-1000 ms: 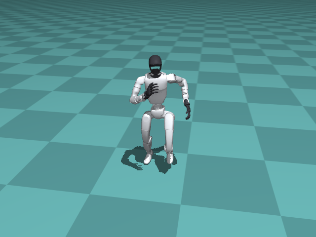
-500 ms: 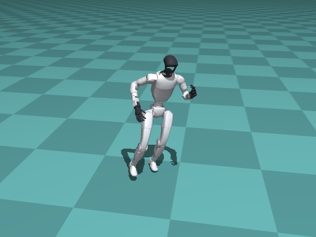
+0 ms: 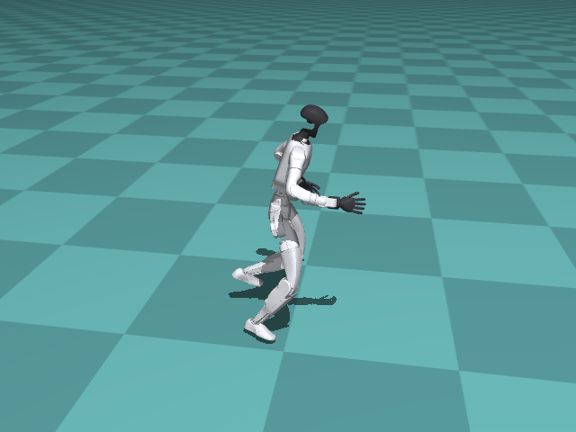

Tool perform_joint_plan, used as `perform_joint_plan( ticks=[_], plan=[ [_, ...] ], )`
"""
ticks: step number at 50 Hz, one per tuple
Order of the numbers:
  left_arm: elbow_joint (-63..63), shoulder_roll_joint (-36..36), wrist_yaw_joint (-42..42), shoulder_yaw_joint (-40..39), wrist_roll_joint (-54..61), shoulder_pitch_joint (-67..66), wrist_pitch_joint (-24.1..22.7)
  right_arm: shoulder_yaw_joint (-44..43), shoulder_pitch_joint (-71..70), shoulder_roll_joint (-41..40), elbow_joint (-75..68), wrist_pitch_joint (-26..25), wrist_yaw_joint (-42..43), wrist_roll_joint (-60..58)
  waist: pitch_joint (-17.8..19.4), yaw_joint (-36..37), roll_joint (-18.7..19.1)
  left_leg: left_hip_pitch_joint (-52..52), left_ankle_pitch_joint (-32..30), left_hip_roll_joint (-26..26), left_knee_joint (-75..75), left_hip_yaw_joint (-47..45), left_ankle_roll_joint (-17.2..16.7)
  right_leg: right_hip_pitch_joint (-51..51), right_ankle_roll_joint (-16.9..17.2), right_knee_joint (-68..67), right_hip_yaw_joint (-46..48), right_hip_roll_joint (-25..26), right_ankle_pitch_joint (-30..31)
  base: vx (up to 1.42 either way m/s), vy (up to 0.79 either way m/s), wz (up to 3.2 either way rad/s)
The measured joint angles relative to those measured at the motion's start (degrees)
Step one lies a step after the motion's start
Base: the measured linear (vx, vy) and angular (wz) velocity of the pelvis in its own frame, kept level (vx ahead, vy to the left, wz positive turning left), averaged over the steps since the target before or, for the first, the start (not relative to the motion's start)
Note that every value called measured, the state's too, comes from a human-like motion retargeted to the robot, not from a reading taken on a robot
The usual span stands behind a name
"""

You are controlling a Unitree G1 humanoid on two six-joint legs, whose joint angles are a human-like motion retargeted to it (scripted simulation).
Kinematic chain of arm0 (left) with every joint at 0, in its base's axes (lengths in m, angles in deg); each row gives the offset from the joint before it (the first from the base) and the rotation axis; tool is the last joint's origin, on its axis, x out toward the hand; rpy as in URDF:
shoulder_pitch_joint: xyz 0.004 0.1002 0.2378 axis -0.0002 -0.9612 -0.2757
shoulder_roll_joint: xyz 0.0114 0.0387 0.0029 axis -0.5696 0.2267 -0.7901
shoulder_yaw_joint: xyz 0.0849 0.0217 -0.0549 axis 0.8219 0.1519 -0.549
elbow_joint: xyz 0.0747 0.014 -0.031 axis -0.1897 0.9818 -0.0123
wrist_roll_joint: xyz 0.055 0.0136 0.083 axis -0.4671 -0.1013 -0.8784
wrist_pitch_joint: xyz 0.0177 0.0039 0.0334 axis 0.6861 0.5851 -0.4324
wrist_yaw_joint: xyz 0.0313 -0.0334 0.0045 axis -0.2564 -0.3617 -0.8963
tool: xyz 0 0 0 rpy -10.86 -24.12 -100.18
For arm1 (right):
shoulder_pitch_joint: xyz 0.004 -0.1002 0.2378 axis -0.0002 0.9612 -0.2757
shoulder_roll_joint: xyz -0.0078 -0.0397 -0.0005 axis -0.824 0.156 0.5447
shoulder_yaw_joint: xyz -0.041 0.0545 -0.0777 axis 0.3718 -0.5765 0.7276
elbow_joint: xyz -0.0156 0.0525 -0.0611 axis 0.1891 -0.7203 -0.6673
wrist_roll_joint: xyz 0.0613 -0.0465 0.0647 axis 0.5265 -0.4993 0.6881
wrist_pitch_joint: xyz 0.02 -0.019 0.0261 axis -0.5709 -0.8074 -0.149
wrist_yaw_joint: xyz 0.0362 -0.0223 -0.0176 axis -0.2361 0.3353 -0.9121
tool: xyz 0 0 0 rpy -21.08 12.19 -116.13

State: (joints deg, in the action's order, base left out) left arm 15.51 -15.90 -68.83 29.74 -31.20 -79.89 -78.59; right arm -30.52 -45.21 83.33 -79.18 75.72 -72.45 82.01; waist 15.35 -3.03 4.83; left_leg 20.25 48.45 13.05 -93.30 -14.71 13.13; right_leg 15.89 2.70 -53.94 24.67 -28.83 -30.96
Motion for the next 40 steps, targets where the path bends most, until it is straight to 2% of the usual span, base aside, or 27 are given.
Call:
perform_joint_plan(
  ticks=[3,5,7,10,12,14,16,18,20,22,23,25,27,28,30,31,33,35,37,38,40],
  plan=[
    [0.82,-5.86,3.8,-2.79,3.29,-7.88,0.42,9.42,-15.08,2.09,10.61,2.29,1.83,1.95,-4.6,9.17,-2.08,6.16,-2.0,1.1,1.61,-4.71,1.0,-4.34,-1.73,7.25,5.15,-0.1,4.95,0.28,0.11,1.6],
    [0.5,-8.41,5.91,-7.52,6.62,-11.2,1.24,13.04,-23.65,1.8,17.06,3.44,2.61,1.09,-7.95,15.88,-4.03,9.3,-3.59,0.67,6.61,-7.09,1.87,-7.85,-2.37,16.01,8.0,0.98,11.79,0.35,0.27,1.46],
    [-1.65,-10.17,7.82,-11.94,11.88,-13.44,1.64,13.44,-29.86,-0.39,21.66,3.57,3.06,-2.57,-10.6,22.3,-6.8,10.89,-6.16,-1.42,14.75,-9.21,1.73,-11.49,-1.83,25.32,9.44,1.3,21.93,0.42,0.42,1.52],
    [-8.28,-12.62,11.11,-16.16,21.55,-16.73,1.36,13.44,-35.12,-6.62,26.63,3.73,5.92,-5.71,-11.58,30.23,-12.05,9.75,-10.68,-5.6,31.33,-11.85,-0.22,-16.93,2.38,37.46,8.31,0.87,38.17,0.51,0.45,1.7],
    [-13.63,-12.97,12.56,-18.25,26.12,-19.46,0.71,15.39,-37.41,-10.88,29.01,4.7,9.34,-3.95,-10.19,32.87,-14.34,6.49,-13.78,-7.02,44.27,-14.64,-2.61,-20.0,5.35,42.04,2.06,1.86,43.24,0.54,0.41,1.96],
    [-18.3,-12.12,13.3,-21.0,29.1,-22.2,1.0,17.43,-39.4,-13.65,30.67,5.74,12.62,-1.82,-8.74,33.01,-14.77,2.39,-16.53,-6.28,55.92,-19.68,-4.26,-22.11,6.31,42.09,-8.11,5.16,42.38,0.57,0.38,2.28],
    [-21.9,-10.32,13.59,-23.44,30.33,-23.82,2.2,18.25,-39.54,-14.95,32.13,5.94,13.31,0.27,-7.56,31.23,-13.94,-1.07,-16.6,-5.39,63.32,-24.3,-4.79,-23.01,6.33,37.0,-17.47,9.86,37.86,0.58,0.37,2.7],
    [-24.48,-7.89,13.57,-23.91,29.91,-23.06,3.26,17.4,-36.59,-15.72,33.62,5.15,10.8,2.35,-6.1,28.57,-13.66,-3.08,-12.12,-7.6,67.28,-23.4,-6.37,-21.61,7.11,27.2,-22.07,12.92,32.87,0.57,0.37,3.06],
    [-25.36,-5.06,12.89,-21.79,25.38,-19.28,2.78,15.29,-30.06,-17.31,35.13,6.22,6.85,6.89,-3.89,25.32,-13.61,-1.78,-4.47,-9.71,62.64,-17.06,-5.15,-18.34,6.84,13.38,-21.49,13.45,27.93,0.6,0.28,3.19],
    [-23.74,-1.34,9.45,-17.35,17.21,-10.74,1.52,12.01,-20.56,-19.66,31.98,5.69,5.01,2.47,-1.15,21.4,-12.75,2.29,1.26,-9.4,51.05,-10.6,-1.59,-12.66,3.14,-2.64,-20.33,13.4,21.13,0.65,0.14,3.07],
    [-22.62,0.47,7.21,-14.91,13.42,-4.18,0.97,9.55,-15.39,-20.46,28.49,4.69,5.7,-3.05,0.18,19.09,-13.11,3.01,1.48,-11.4,51.06,-8.16,-1.39,-7.38,1.82,-11.07,-20.78,12.56,17.52,0.7,0.07,3.03],
    [-19.74,4.09,-4.87,-10.04,7.43,11.94,-0.4,4.45,-3.78,-25.72,18.65,2.27,11.54,-14.9,1.08,13.05,-13.07,3.17,1.55,-13.86,50.92,-3.45,-0.96,2.66,-0.09,-24.52,-22.66,12.75,11.3,0.81,0.03,2.81],
    [-23.33,5.01,-1.37,-7.81,7.9,28.87,-1.4,-0.61,8.04,-28.87,14.82,3.79,11.45,-12.08,2.7,6.15,-9.71,-3.04,1.38,-13.43,57.5,2.03,-3.8,9.34,-0.63,-30.07,-23.36,16.19,6.75,0.98,0.01,2.21],
    [-24.95,4.78,-1.62,-6.93,6.6,37.92,-2.14,-3.72,14.73,-27.97,15.83,5.39,9.24,-8.41,3.48,2.13,-6.76,-6.11,0.86,-11.57,59.73,4.85,-5.23,11.73,-0.6,-30.65,-22.18,17.86,5.55,1.1,-0.04,2.14],
    [-29.55,2.27,-1.79,-5.92,2.27,54.07,-3.9,-10.66,28.07,-20.58,19.22,6.96,2.82,-4.01,3.63,-7.48,-0.99,-11.73,-4.55,-7.53,66.68,9.3,-8.83,16.51,-0.7,-27.27,-18.58,18.69,4.29,1.19,-0.14,2.19],
    [-32.04,-0.64,-1.38,-5.6,-0.03,61.21,-4.72,-14.41,33.69,-15.51,19.82,6.86,-0.43,-3.46,3.35,-12.14,1.61,-14.1,-9.51,-5.27,71.22,10.4,-10.49,18.79,-0.76,-22.86,-16.25,18.04,4.49,1.22,-0.27,1.98],
    [-36.72,-6.35,-1.39,-3.96,-3.47,73.93,-7.13,-21.25,44.25,-6.13,19.4,5.83,-6.36,-3.35,2.94,-20.21,5.98,-17.96,-21.53,-0.97,78.12,10.84,-14.35,21.97,-0.94,-11.48,-12.08,16.77,5.83,1.26,-0.42,1.57],
    [-40.29,-11.0,-4.71,-1.03,-4.4,84.05,-10.22,-25.95,52.97,0.53,17.2,4.28,-9.93,-4.5,3.04,-26.6,9.45,-21.18,-34.92,2.37,84.14,11.03,-17.95,22.44,0.33,4.26,-8.13,16.0,8.41,1.29,-0.57,1.43],
    [-43.22,-11.69,-9.41,2.0,0.19,88.31,-15.52,-27.74,58.67,3.4,15.03,2.53,-12.42,-5.8,3.51,-30.27,10.43,-25.59,-43.41,3.57,87.62,10.97,-20.59,19.47,3.39,21.75,-6.4,15.6,10.2,1.33,-0.67,1.25],
    [-43.43,-12.07,-10.43,2.28,0.6,88.51,-16.48,-27.9,60.26,3.67,14.25,1.95,-13.46,-6.21,3.63,-30.88,9.99,-28.16,-44.81,3.37,87.89,10.85,-20.47,17.42,5.16,29.2,-5.95,14.94,10.85,1.35,-0.73,0.74],
    [-42.87,-11.81,-7.56,0.87,2.36,84.57,-15.28,-26.91,60.35,2.53,13.11,1.17,-14.3,-6.74,4.99,-29.21,7.85,-34.06,-43.41,1.68,84.33,11.56,-17.26,11.74,7.28,38.54,-4.9,13.52,14.35,1.35,-0.74,-0.06]
  ],
)
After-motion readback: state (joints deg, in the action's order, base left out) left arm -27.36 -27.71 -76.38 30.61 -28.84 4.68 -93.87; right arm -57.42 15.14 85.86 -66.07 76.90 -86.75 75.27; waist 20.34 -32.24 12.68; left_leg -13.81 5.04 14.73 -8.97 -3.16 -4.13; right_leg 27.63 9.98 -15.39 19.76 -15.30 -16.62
